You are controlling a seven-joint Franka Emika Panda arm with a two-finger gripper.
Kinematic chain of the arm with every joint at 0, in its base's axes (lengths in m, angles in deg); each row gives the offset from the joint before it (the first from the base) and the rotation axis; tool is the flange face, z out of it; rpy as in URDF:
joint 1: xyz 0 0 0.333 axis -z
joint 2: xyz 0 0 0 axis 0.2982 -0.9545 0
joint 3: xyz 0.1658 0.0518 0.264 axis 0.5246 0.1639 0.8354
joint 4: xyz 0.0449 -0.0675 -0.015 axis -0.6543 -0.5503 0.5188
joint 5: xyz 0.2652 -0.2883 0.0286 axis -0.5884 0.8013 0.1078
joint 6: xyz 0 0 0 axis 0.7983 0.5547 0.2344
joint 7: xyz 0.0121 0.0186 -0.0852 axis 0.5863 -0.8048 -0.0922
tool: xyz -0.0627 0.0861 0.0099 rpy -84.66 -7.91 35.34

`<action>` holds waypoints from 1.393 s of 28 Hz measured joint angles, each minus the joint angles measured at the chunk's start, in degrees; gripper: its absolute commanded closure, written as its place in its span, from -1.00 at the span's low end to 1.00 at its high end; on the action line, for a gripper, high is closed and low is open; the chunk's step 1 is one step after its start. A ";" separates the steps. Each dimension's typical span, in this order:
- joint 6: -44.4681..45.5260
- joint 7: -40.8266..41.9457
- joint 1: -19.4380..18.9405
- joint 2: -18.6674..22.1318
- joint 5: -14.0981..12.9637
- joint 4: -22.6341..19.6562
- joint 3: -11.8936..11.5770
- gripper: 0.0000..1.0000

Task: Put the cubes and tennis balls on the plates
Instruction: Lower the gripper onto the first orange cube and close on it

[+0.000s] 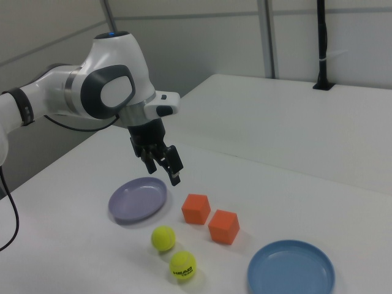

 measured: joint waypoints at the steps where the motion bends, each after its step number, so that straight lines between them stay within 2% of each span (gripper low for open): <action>1: 0.00 0.00 0.00 0.00 0.00 0.00 0.00 -1.00; 11: -0.73 -0.09 0.06 -0.57 0.00 0.00 -0.01 -1.00; 18: -5.96 5.25 0.37 -4.88 0.00 -0.02 -0.13 -1.00; 26: -7.81 13.28 1.54 -10.37 0.55 0.01 -0.36 -1.00; 33: -11.56 17.66 3.43 -13.19 0.71 0.03 -0.41 -1.00; 39: -15.42 18.28 4.55 -16.58 2.71 0.02 -0.42 -1.00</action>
